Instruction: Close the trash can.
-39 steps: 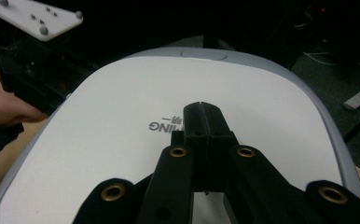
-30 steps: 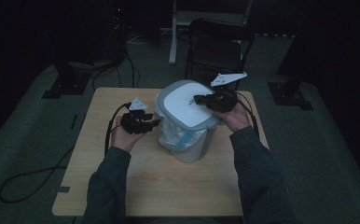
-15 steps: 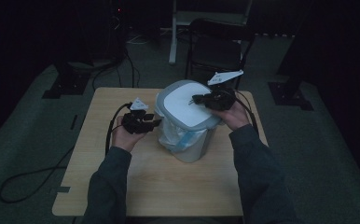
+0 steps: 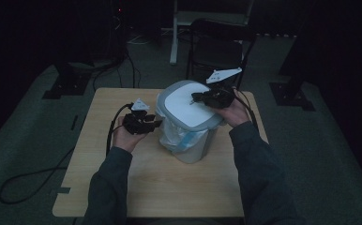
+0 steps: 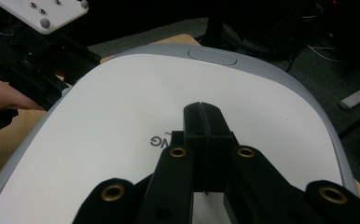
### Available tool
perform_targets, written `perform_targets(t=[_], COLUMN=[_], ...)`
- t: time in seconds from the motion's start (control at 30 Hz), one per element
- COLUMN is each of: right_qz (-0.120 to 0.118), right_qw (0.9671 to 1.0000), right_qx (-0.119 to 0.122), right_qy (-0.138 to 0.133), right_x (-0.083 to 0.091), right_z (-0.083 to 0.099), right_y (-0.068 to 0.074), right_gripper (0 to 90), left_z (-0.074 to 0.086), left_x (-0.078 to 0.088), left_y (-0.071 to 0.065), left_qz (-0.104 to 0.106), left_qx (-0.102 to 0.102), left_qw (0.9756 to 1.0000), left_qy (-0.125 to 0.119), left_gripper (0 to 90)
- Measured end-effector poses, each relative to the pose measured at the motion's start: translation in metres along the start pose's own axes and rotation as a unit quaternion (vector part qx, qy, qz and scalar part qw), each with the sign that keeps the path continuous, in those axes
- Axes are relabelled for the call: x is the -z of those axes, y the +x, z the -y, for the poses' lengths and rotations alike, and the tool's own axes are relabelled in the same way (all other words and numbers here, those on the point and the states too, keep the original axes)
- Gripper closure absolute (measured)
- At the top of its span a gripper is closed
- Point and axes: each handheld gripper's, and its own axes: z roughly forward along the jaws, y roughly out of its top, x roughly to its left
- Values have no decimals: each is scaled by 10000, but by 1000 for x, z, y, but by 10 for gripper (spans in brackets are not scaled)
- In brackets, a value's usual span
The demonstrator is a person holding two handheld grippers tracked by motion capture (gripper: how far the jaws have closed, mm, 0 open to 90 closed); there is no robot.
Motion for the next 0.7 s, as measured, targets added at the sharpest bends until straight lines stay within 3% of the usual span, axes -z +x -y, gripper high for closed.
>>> perform_targets(t=[0.2, 0.4, 0.6, 0.7], right_qz=[-166, -211, -266, -228], right_qw=[9998, 9991, 9986, 9979], right_qx=[37, 230, 223, 334], right_qy=[97, 302, 387, 499], right_x=[-3, -9, -12, -13], right_z=[-5, -14, -17, -17], right_y=[-6, -8, -7, -4], right_gripper=[900, 900, 900, 900], left_z=[0, 0, 0, 0], left_x=[-1, -2, -2, -2], left_y=[0, 1, 0, 0], left_qz=[1, 46, 36, 30], left_qx=[7, 27, 24, 24], left_qw=[10000, 10000, 10000, 10000], left_qy=[22, 71, 82, 92], left_gripper=[605, 619, 628, 636])
